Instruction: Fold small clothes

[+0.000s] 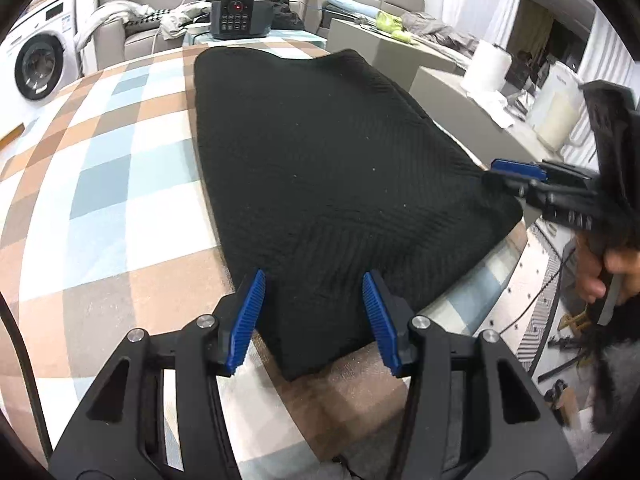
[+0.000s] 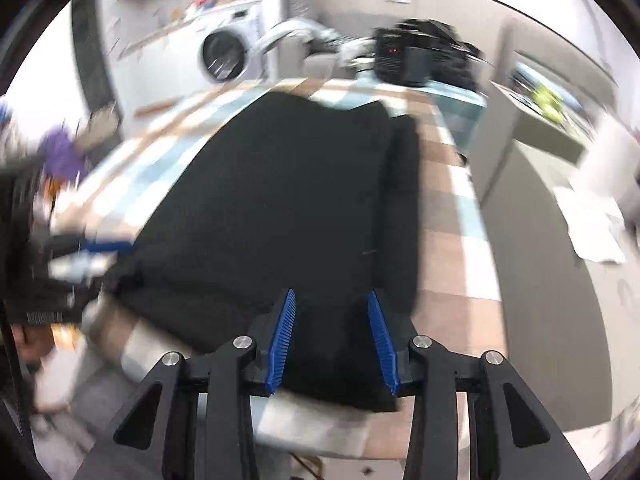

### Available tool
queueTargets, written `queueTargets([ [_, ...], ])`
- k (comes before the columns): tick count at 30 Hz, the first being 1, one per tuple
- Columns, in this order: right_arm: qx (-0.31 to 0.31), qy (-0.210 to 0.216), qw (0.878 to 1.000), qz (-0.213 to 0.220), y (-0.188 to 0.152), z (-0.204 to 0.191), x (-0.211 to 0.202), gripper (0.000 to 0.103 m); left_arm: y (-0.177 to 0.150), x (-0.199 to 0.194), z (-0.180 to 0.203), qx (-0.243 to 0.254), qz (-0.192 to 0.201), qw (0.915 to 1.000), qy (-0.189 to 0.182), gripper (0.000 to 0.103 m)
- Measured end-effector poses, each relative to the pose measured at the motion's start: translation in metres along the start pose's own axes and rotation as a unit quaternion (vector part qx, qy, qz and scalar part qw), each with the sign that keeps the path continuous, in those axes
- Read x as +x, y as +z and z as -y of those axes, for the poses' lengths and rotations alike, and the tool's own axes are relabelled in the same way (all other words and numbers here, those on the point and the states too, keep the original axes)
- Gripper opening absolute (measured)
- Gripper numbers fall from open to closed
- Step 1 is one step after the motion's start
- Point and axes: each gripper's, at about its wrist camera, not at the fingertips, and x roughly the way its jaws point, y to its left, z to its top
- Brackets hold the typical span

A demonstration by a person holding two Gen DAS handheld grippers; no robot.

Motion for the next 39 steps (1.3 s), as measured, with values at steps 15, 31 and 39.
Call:
queueTargets([
  [15,0.066,0.114,0.991,-0.002,0.026,0.028,0.026,0.041,0.009,-0.012,-0.024,-0.046,0.014,0.9987,0.014,0.049],
  [31,0.019,0.118,0.991,0.053,0.041,0.012,0.018,0.008,0.041,0.017,-0.026,-0.080,0.009,0.9960,0.039,0.083],
  [39,0.070,0.073,0.994,-0.027,0.023,0.031,0.050,0.011,0.044,0.030,-0.023,-0.076,-0.007,0.9964,0.039,0.083],
])
